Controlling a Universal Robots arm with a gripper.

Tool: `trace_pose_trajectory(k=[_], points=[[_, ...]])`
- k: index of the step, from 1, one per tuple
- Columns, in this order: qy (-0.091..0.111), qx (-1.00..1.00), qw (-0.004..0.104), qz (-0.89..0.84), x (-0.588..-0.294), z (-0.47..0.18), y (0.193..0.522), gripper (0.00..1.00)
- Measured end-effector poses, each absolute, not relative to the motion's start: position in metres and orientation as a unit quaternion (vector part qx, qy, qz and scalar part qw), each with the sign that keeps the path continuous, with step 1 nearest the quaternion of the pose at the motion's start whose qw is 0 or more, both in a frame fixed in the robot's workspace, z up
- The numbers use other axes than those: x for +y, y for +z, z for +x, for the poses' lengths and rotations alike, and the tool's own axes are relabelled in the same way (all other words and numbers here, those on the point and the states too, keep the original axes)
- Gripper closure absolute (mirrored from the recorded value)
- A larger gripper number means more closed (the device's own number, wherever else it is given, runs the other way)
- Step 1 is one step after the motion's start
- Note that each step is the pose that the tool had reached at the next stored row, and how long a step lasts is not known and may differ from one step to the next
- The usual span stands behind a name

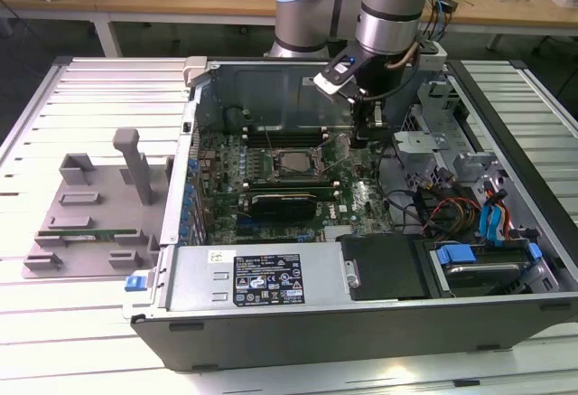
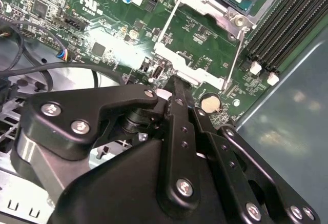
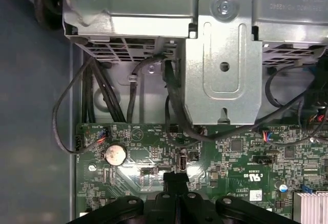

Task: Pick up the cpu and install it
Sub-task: 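Close the cpu cover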

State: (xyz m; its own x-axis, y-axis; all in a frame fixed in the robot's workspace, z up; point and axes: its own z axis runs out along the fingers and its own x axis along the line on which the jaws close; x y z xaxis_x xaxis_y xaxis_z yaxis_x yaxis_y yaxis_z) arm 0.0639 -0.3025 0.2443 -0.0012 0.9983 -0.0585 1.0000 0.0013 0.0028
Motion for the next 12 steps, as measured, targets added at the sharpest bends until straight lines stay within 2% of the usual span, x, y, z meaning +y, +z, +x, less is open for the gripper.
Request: trace_pose_trajectory(k=[12], points=[[-0.019,0.707,0.022,0.706,-0.301,0.051,0.244,0.89]])
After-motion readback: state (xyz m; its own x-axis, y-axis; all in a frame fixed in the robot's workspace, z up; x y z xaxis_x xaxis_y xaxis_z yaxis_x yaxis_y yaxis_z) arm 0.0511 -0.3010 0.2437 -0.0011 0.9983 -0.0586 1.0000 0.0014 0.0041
